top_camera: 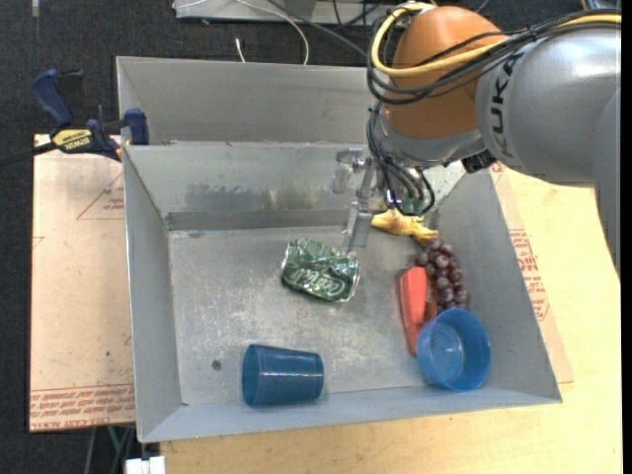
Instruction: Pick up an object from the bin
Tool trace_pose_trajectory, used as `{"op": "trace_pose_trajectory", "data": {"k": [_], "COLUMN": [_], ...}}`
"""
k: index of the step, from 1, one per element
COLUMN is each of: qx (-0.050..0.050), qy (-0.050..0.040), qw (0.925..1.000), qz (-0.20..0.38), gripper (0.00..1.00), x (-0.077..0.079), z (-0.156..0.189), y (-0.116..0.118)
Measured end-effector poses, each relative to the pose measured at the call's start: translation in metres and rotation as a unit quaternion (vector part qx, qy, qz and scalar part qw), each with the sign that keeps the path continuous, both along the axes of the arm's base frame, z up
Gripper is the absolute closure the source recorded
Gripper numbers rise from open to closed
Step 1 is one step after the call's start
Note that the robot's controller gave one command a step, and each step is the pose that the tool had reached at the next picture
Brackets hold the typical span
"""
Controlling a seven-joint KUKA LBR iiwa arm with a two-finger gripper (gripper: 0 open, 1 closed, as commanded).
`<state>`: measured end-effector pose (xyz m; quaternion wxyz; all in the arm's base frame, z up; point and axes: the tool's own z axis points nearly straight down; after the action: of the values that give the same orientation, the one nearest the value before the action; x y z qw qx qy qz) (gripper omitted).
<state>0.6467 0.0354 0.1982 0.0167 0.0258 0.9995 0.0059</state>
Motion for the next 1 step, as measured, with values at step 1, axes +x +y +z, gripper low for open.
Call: {"op": "trace_pose_trajectory", "data": {"k": [1], "qx": [0.000], "qy": [0.0118], "qw": [0.9999], "qz": [-0.008], "gripper": [0.00], "x": [-0.0040], "z": [-0.0792], "y": [0.0124]}}
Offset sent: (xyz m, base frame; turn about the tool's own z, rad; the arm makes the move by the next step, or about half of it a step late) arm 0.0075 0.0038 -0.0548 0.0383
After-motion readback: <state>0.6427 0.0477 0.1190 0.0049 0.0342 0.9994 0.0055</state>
